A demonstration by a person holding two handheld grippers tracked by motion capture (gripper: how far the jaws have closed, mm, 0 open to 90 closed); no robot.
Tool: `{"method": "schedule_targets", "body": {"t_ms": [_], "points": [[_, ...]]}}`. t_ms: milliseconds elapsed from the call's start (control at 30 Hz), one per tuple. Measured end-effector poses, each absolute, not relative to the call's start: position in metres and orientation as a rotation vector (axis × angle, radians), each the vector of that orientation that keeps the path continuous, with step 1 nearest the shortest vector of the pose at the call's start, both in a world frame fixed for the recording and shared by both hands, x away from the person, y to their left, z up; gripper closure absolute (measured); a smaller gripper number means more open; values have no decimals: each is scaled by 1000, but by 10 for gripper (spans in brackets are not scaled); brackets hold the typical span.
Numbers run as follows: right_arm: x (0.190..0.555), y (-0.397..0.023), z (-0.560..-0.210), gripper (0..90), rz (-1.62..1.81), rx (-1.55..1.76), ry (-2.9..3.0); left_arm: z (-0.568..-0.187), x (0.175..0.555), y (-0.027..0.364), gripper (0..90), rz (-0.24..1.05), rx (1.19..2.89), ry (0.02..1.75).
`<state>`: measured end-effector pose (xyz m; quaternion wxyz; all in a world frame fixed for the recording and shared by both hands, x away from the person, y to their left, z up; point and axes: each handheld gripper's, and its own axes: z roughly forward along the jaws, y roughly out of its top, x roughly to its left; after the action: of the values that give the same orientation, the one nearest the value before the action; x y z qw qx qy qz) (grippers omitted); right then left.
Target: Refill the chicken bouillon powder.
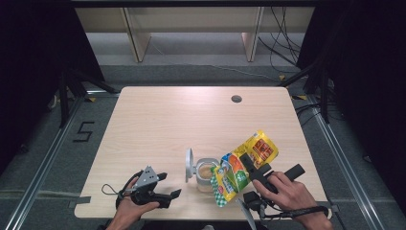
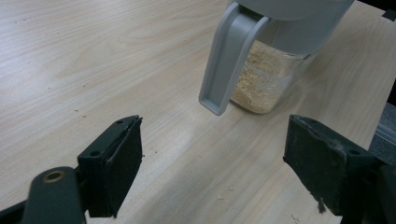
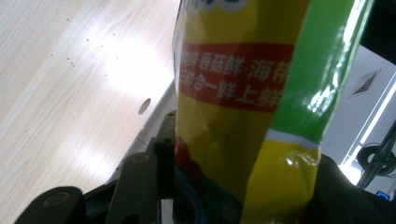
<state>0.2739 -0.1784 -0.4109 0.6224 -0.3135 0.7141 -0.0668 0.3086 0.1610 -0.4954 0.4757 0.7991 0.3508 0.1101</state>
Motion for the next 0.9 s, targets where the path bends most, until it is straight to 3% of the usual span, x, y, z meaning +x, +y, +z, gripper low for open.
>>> {"method": "schedule_targets", "body": {"t_ms": [900], "points": [[275, -181, -410, 624, -133, -699, 1653, -495, 308, 161, 187, 271, 1951, 859]]}}
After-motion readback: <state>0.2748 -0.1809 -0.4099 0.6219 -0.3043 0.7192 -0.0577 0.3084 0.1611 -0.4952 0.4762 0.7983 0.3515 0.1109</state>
